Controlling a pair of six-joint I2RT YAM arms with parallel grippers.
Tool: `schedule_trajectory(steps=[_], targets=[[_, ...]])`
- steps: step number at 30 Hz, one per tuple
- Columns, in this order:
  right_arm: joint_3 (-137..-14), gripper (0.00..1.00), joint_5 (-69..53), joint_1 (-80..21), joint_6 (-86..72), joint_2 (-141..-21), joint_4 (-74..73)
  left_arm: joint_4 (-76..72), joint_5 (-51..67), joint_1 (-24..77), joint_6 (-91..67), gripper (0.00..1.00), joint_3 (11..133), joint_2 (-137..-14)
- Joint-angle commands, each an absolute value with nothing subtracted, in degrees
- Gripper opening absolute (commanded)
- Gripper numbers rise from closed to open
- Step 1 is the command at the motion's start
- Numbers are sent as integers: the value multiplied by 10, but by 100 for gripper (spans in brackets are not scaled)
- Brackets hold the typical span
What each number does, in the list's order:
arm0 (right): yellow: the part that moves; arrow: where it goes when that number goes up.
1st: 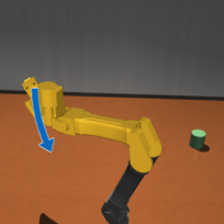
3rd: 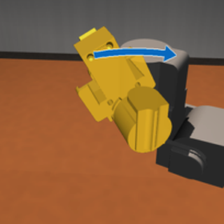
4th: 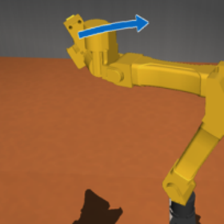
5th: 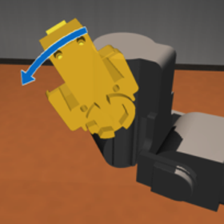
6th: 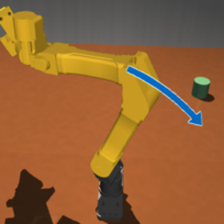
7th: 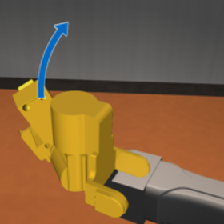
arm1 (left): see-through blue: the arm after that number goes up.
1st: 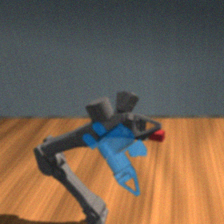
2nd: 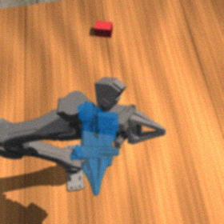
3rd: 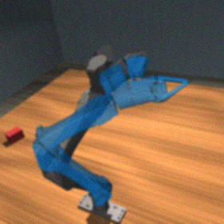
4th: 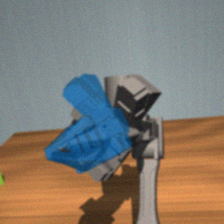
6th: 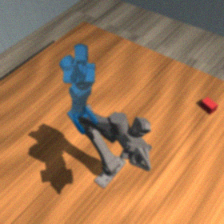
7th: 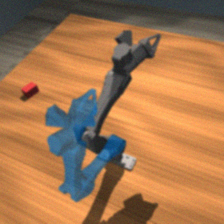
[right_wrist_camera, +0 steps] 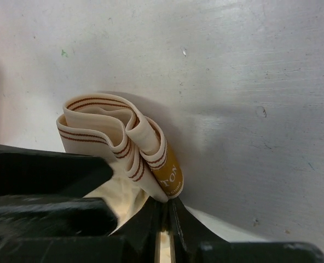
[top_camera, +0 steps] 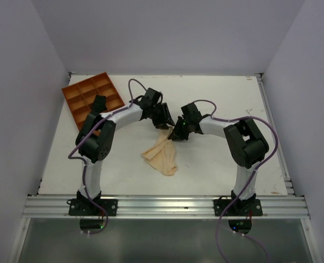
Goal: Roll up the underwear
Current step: Fold the underwear
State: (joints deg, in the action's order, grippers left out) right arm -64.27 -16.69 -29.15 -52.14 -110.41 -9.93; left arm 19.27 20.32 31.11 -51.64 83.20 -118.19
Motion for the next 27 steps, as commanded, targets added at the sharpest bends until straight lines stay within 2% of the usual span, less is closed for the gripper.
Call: schedule_trajectory(steps=[1,12,21,27], targets=[[-642,9,-140,-294,-527,-1100,-81,252,228,329,-469,45,894,-1174],[-630,10,-141,-294,-529,-1093,-75,354,179,324,-399,43,958,-1180],[-632,10,-148,-294,-526,-1092,-76,400,120,294,-338,28,933,-1158],[-628,10,-155,-294,-526,-1092,-69,350,170,286,-328,26,898,-1165]])
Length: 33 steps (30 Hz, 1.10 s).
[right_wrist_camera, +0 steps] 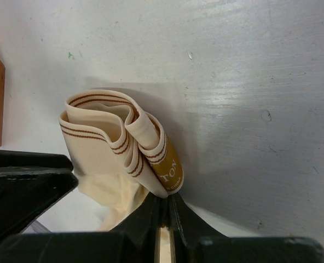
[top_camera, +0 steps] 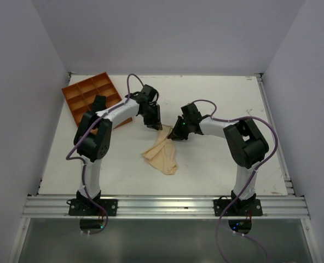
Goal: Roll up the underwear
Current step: Fold the underwear
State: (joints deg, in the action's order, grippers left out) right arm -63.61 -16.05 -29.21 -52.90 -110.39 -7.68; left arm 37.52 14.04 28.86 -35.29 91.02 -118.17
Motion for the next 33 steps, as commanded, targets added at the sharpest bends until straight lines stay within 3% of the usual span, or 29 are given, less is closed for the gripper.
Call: schedule_trajectory(steps=[1,11,14,18,21,33], targets=[[-628,11,-157,-294,-526,-1092,-68,337,184,286,-327,25,887,-1165],[-627,14,-164,-294,-527,-1092,-62,285,220,286,-337,24,869,-1179],[-625,24,-165,-294,-525,-1082,-66,288,215,287,-334,24,864,-1188],[-634,45,-148,-294,-513,-1065,-86,289,209,287,-330,24,855,-1195],[-648,51,-136,-294,-504,-1061,-114,291,202,288,-327,24,850,-1197],[-688,56,-98,-276,-475,-1047,-171,291,194,294,-329,24,848,-1196]])
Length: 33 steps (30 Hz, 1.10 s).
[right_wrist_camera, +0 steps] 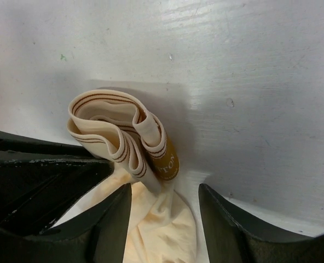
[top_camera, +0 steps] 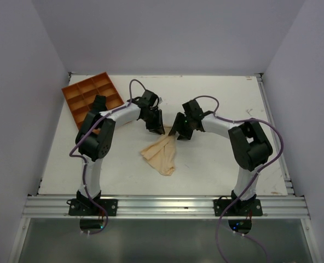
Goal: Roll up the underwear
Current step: Fold the underwear
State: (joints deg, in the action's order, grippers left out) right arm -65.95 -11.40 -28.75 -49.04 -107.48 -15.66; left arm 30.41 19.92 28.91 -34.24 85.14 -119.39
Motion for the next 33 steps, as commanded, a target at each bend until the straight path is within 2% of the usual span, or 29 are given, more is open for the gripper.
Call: schedule_trajectory(steps=[1,14,22,26,33], targets=[[-696,56,-100,-273,-470,-1051,-168,292,193,294,-330,24,848,-1196],[-753,56,-141,-265,-447,-1128,-170,298,190,295,-329,24,851,-1194],[-733,55,-150,-265,-450,-1128,-157,297,192,298,-330,25,852,-1196],[-710,58,-144,-265,-454,-1106,-139,299,192,298,-329,25,855,-1201],[-728,58,-130,-265,-428,-1083,-155,304,192,298,-326,25,862,-1203]])
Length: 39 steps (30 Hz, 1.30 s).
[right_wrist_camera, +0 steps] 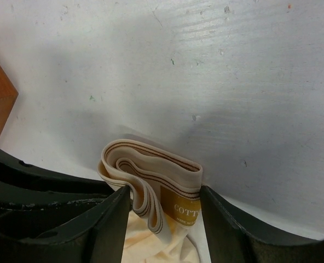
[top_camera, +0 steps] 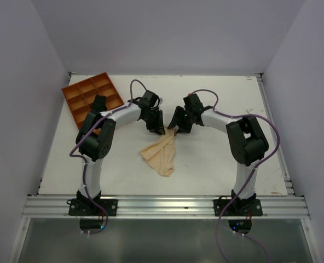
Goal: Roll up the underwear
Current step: Fold the underwear
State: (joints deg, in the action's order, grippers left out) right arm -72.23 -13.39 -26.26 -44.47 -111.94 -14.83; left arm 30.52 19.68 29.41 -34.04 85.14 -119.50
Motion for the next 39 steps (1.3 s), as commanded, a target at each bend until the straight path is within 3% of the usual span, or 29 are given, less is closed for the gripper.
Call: schedule_trajectory(steps=[1,18,32,36,39], targets=[[-729,59,-129,-265,-427,-1080,-157,305,192,298,-326,25,861,-1203],[-708,61,-140,-265,-447,-1092,-149,303,193,300,-333,25,867,-1206],[-704,44,-166,-265,-472,-1116,-126,307,193,301,-336,25,882,-1213],[-705,56,-160,-266,-475,-1115,-138,312,192,301,-332,25,885,-1214],[-700,58,-150,-266,-480,-1109,-136,313,192,301,-331,25,885,-1215]])
